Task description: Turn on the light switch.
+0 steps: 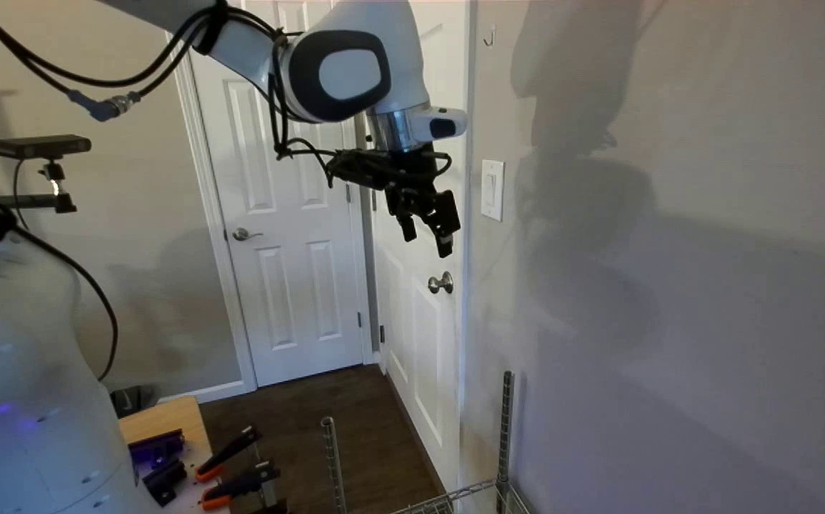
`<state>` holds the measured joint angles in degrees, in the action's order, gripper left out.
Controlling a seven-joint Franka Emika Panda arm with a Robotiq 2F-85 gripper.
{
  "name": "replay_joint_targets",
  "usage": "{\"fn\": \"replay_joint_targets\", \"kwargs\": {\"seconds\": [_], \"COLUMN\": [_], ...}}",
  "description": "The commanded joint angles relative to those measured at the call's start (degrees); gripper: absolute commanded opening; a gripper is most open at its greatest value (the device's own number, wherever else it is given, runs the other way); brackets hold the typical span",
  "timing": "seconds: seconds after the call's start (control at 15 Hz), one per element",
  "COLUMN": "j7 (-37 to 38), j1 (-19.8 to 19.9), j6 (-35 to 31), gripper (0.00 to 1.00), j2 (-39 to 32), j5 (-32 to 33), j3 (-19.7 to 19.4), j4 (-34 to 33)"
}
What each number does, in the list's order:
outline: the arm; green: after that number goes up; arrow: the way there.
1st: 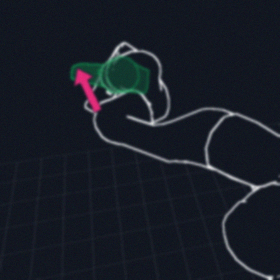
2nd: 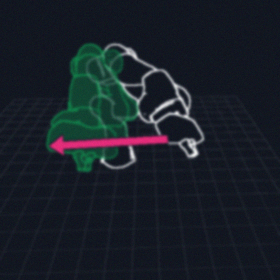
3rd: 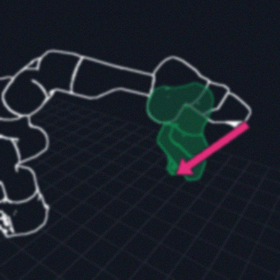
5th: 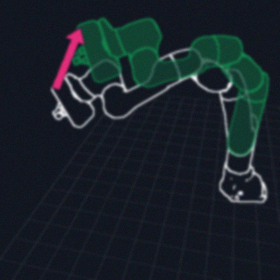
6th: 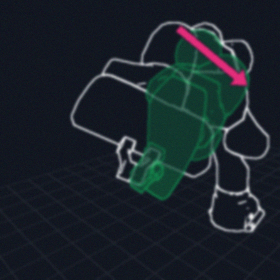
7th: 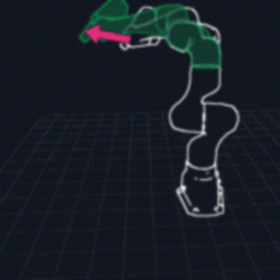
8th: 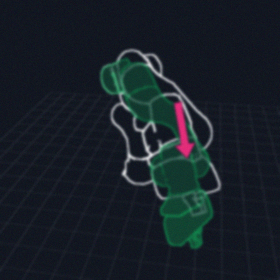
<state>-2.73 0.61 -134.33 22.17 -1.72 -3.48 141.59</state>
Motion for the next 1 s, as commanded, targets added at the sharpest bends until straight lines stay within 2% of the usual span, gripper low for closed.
{"fn": "replay_joint_targets", "kwargs": {"seconds": [0.0, 0.53, 0.8, 0.87, 0.93], "j7": [-0.3, 5.4, 12.4, 8.2, 9.5], "j1": [0.2, 1.0, 4.5, 1.6, 2.5], "j6": [-9.4, -23.9, -37.0, -32.0, -34.0], "gripper": [1.0, 1.0, 1.0, 1.0, 1.0], "j2": [1.0, -1.0, -1.8, -1.4, -1.6], "j5": [0.9, 3.5, 6.3, 3.8, 4.4], "j3": [1.0, 5.4, 9.5, 6.8, 7.7], "j4": [4.2, 8.5, 9.7, 8.7, 8.9]}}
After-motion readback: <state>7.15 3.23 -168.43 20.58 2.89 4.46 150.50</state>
